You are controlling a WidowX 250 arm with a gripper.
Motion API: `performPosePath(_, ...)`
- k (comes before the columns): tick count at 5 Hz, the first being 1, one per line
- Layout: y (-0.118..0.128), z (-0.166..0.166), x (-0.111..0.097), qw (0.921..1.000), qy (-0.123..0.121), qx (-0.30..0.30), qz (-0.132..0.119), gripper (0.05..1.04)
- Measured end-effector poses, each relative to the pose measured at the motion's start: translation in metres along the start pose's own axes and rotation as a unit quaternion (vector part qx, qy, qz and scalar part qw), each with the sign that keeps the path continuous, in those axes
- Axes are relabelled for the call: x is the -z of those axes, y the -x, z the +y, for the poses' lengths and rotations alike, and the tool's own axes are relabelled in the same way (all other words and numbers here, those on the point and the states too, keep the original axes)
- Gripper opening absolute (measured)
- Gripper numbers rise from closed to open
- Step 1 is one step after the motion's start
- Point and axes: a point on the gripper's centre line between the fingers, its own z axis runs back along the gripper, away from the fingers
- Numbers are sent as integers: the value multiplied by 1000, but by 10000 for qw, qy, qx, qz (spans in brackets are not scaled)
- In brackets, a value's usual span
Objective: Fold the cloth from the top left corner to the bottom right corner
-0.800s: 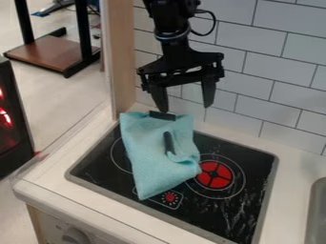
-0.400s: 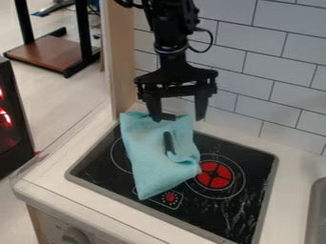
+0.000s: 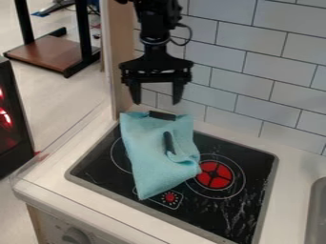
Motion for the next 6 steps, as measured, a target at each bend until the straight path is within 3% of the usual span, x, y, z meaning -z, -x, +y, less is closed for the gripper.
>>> performPosePath(2, -25, 9, 39, 9997, -181, -64, 161, 999)
performPosePath(4, -34, 8, 62, 9990, -361, 260, 94, 999)
performPosePath(5, -40, 10, 80, 9979, -515, 294, 256, 999)
performPosePath(6, -41, 8, 83, 9978, -472, 368, 303, 999)
